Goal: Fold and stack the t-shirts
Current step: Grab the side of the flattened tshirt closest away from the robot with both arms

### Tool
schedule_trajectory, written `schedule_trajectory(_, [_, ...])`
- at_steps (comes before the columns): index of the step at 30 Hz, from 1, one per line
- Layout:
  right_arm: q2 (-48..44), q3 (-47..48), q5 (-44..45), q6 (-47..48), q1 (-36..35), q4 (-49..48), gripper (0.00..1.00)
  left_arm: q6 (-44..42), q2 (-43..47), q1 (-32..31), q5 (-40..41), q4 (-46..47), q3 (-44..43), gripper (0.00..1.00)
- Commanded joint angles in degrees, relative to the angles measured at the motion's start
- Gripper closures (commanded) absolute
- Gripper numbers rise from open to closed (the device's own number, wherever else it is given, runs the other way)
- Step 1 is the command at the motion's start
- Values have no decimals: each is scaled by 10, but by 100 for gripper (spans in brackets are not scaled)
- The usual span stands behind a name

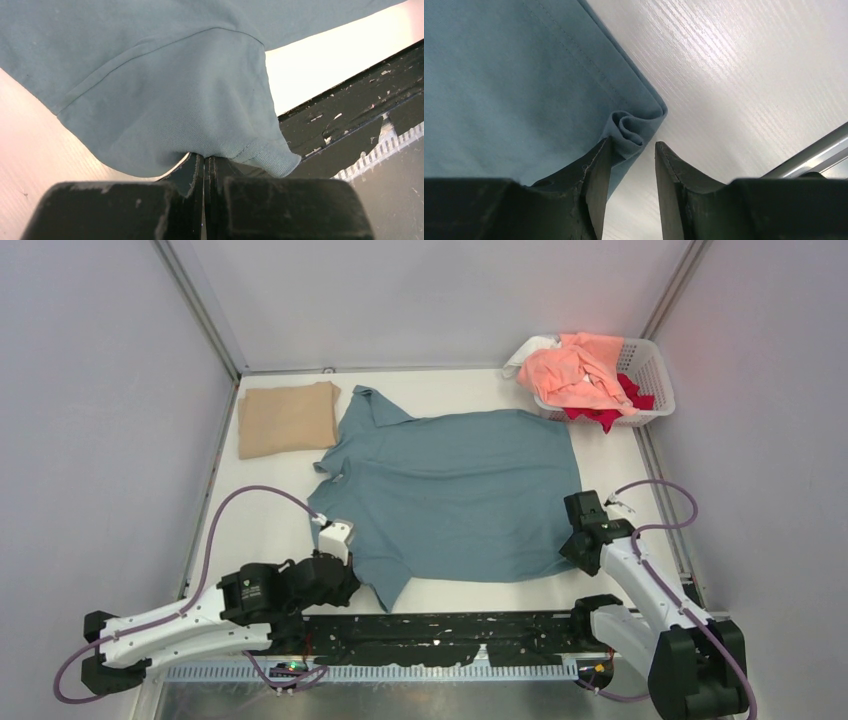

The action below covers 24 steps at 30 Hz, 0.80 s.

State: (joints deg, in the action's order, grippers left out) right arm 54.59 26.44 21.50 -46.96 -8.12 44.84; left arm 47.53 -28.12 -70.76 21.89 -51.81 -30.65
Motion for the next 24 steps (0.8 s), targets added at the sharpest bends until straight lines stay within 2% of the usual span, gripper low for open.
schedule_trajectory(1, [-18, 6, -11, -10, 2, 16, 57, -6, -8, 2, 12, 32, -2, 100])
schedule_trajectory(8, [-12, 17, -2, -15, 2, 2, 51, -10, -7, 2, 10, 43, 2, 100])
schedule_trajectory(13, [5, 33, 0, -9, 2, -13, 54, -4, -5, 1, 10, 39, 5, 100])
schedule_trajectory(21, [38, 60, -11, 13, 2, 17, 55, 1, 0, 2, 12, 41, 11, 100])
schedule_trajectory(24, [42, 57, -6, 10, 2, 1, 60, 1, 1, 2, 12, 41, 14, 100])
